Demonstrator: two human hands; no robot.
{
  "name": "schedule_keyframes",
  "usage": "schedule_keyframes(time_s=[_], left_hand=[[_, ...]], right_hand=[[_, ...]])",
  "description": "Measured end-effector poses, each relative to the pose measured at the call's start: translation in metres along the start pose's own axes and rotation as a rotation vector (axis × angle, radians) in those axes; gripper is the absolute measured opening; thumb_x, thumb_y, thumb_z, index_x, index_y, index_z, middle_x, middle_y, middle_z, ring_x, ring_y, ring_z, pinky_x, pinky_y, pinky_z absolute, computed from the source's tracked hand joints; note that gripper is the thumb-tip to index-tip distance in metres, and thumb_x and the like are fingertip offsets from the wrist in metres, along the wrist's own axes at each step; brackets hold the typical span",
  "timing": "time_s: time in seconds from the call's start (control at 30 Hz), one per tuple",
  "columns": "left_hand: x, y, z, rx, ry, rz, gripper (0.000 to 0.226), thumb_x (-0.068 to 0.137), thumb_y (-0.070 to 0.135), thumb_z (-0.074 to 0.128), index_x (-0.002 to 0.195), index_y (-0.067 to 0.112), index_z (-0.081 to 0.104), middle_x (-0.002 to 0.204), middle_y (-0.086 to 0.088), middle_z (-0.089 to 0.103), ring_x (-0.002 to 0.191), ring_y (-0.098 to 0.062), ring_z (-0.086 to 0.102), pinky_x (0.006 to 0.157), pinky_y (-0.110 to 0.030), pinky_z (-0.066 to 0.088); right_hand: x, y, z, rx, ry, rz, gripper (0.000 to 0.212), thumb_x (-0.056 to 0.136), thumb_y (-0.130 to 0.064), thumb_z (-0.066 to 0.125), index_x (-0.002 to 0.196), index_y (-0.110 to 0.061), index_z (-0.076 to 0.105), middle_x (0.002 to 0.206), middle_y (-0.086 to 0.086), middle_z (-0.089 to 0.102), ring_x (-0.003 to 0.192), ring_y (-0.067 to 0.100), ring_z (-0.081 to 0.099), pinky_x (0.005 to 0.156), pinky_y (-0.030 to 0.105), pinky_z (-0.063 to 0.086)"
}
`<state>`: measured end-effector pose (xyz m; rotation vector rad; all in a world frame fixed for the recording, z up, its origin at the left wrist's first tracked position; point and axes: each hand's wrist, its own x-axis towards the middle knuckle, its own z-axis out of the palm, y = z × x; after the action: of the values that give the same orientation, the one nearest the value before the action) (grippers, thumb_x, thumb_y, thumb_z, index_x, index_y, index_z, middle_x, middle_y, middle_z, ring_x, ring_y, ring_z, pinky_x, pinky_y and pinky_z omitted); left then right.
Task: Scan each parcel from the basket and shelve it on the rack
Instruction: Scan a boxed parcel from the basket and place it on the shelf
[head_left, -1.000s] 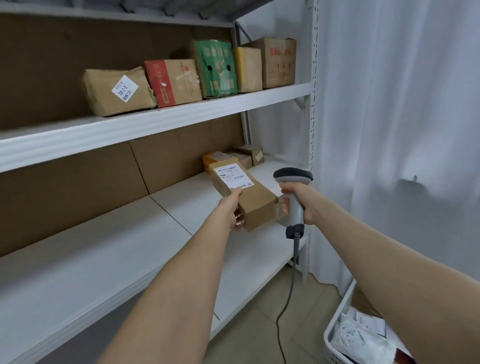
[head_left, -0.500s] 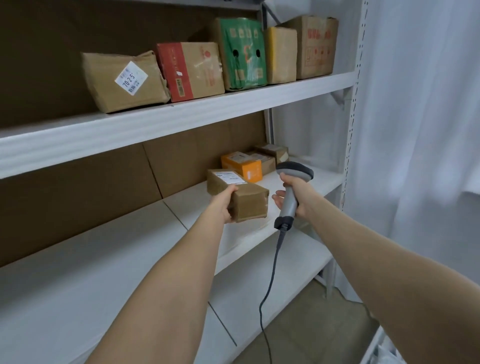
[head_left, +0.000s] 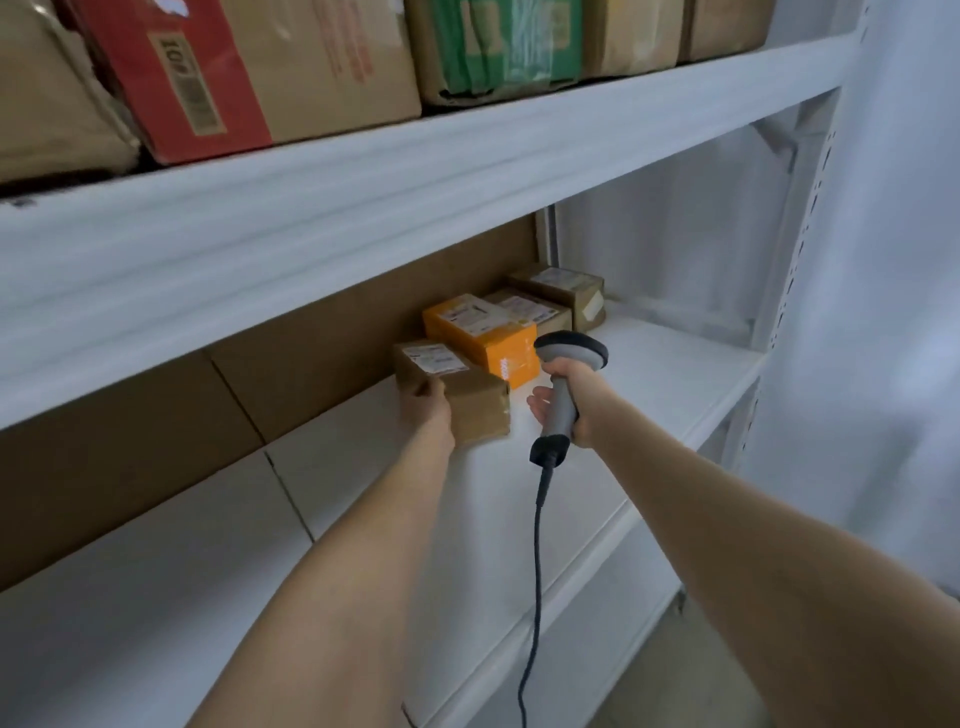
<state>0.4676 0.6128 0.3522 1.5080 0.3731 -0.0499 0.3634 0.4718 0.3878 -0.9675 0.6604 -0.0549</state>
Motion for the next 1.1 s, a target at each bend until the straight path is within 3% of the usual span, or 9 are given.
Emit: schedule_keyframes(time_s=[0.1, 0.2, 0.33, 0.43, 0.6, 0.73, 0.93, 1.1], left_hand=[[0.023, -0.003, 0.016, 0.027, 0.031, 0.036, 0.032, 0.098, 0.020, 0.050, 0.128, 0.012, 0.056, 0.126, -0.012, 0.061, 0.110, -0.029, 0.061, 0.097, -0.045, 0.050], [0.038, -0.006, 0.023, 0.054, -0.077, 0.062, 0.047, 0.097, 0.018, 0.054, 0.142, 0.024, 0.042, 0.141, -0.008, 0.048, 0.122, -0.029, 0.052, 0.100, -0.046, 0.047], [0.039, 0.000, 0.027, 0.516, -0.298, 0.172, 0.083, 0.082, 0.042, 0.071, 0.150, 0.032, 0.023, 0.155, -0.006, 0.023, 0.137, -0.031, 0.032, 0.103, -0.045, 0.039], [0.039, -0.001, 0.032, 0.896, -0.405, 0.256, 0.096, 0.078, 0.043, 0.074, 0.152, 0.024, 0.016, 0.157, -0.008, 0.019, 0.143, -0.030, 0.023, 0.112, -0.045, 0.032], [0.044, -0.002, 0.036, 1.006, -0.308, 0.398, 0.079, 0.084, 0.027, 0.071, 0.150, 0.015, 0.029, 0.152, -0.009, 0.033, 0.140, -0.027, 0.032, 0.109, -0.037, 0.035], [0.043, 0.000, 0.041, 1.054, -0.275, 0.447, 0.062, 0.088, 0.021, 0.067, 0.143, 0.011, 0.041, 0.145, -0.010, 0.044, 0.133, -0.029, 0.042, 0.104, -0.036, 0.040], [0.047, -0.001, 0.049, 1.073, -0.243, 0.441, 0.047, 0.093, 0.014, 0.059, 0.137, 0.008, 0.047, 0.140, -0.013, 0.049, 0.128, -0.031, 0.048, 0.100, -0.037, 0.044], [0.046, 0.002, 0.051, 1.123, -0.259, 0.389, 0.055, 0.093, 0.012, 0.057, 0.144, 0.011, 0.038, 0.145, -0.014, 0.039, 0.130, -0.031, 0.045, 0.100, -0.037, 0.044]], right_hand=[[0.026, 0.000, 0.001, 0.008, 0.004, 0.015, 0.041, 0.088, -0.019, 0.065, 0.124, -0.007, 0.051, 0.102, 0.013, 0.066, 0.078, 0.024, 0.068, 0.056, 0.031, 0.055], [0.044, -0.002, 0.003, 0.007, 0.005, 0.031, 0.042, 0.088, -0.019, 0.065, 0.126, -0.008, 0.051, 0.102, 0.014, 0.066, 0.077, 0.024, 0.067, 0.062, 0.032, 0.058], [0.053, -0.006, 0.005, -0.003, 0.014, 0.037, 0.041, 0.088, -0.019, 0.065, 0.125, -0.008, 0.050, 0.099, 0.014, 0.065, 0.073, 0.023, 0.066, 0.057, 0.030, 0.058], [0.056, -0.012, 0.007, -0.011, 0.022, 0.028, 0.034, 0.089, -0.020, 0.064, 0.118, -0.009, 0.051, 0.098, 0.013, 0.065, 0.072, 0.022, 0.066, 0.053, 0.027, 0.057], [0.060, -0.018, 0.005, -0.008, 0.035, 0.020, 0.014, 0.089, -0.018, 0.064, 0.096, -0.011, 0.054, 0.092, 0.012, 0.064, 0.069, 0.021, 0.065, 0.048, 0.025, 0.056], [0.063, -0.017, 0.002, 0.000, 0.038, 0.025, 0.014, 0.089, -0.017, 0.063, 0.092, -0.010, 0.050, 0.091, 0.013, 0.063, 0.068, 0.021, 0.063, 0.050, 0.027, 0.057], [0.065, -0.015, -0.002, 0.011, 0.063, 0.028, 0.022, 0.088, -0.018, 0.064, 0.101, -0.009, 0.049, 0.092, 0.013, 0.064, 0.067, 0.021, 0.064, 0.049, 0.027, 0.058], [0.060, -0.016, -0.006, 0.033, 0.064, 0.017, 0.030, 0.088, -0.019, 0.064, 0.111, -0.009, 0.050, 0.090, 0.012, 0.065, 0.067, 0.021, 0.065, 0.053, 0.028, 0.059]])
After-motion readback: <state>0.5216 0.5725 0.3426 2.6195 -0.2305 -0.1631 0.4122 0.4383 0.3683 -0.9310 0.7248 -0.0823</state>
